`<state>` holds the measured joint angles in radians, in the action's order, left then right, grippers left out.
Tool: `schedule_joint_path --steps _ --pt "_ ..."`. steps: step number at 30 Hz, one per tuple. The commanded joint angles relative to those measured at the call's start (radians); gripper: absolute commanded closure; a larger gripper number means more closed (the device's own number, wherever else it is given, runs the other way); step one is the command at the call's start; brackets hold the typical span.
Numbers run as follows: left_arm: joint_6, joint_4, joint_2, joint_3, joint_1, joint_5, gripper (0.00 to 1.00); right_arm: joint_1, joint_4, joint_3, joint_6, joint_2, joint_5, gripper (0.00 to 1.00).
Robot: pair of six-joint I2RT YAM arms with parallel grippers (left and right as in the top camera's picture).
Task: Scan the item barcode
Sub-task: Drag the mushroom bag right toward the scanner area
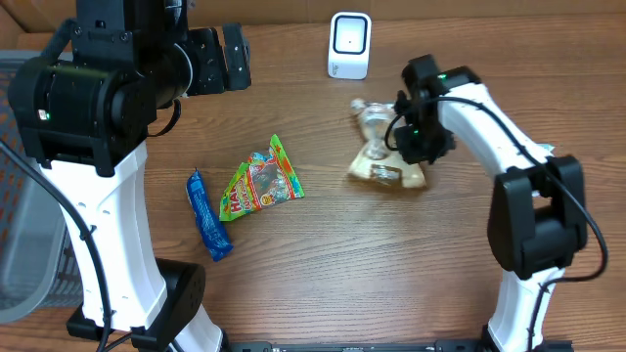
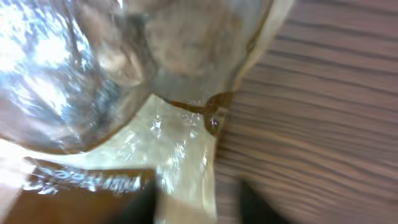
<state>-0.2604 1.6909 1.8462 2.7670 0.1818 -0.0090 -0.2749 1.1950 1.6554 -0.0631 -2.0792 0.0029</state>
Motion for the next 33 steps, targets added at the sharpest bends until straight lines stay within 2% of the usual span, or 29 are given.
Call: schedule_joint_path --steps 1,2,4,5,8,12,14,24,33 --pt "-0.002 -0.002 -0.002 0.001 0.002 -0.005 0.0 0.007 -0.001 0.026 0.003 0.026 0.089 0.22" --pt "-0.002 -0.002 -0.002 0.001 0.002 -0.005 0.0 0.014 -0.005 0.032 0.022 0.026 0.081 0.13" --pt "-0.002 -0.002 -0.002 0.001 0.002 -0.005 0.0 0.026 -0.014 0.038 0.05 0.026 0.081 0.01" --pt "-0.002 -0.002 -0.002 0.001 0.002 -0.005 0.0 0.037 -0.026 0.042 0.079 0.026 0.079 0.0" --pt "-0.002 -0.002 -0.002 0.001 0.002 -0.005 0.0 0.084 -0.07 0.042 0.168 0.026 -0.047 0.0" --pt "-0.002 -0.002 -0.002 0.001 0.002 -0.005 0.0 0.15 -0.162 0.009 0.236 0.015 -0.413 0.0" --pt "-0.002 -0.002 -0.002 0.001 0.002 -0.005 0.0 0.159 -0.206 -0.023 0.283 0.003 -0.486 0.01" --pt "-0.002 -0.002 -0.002 0.001 0.002 -0.005 0.0 0.138 -0.408 -0.212 0.434 -0.01 -0.475 0.01" --pt "-0.002 -0.002 -0.002 0.001 0.002 -0.005 0.0 0.129 -0.673 -0.378 0.411 -0.011 -0.476 0.1"
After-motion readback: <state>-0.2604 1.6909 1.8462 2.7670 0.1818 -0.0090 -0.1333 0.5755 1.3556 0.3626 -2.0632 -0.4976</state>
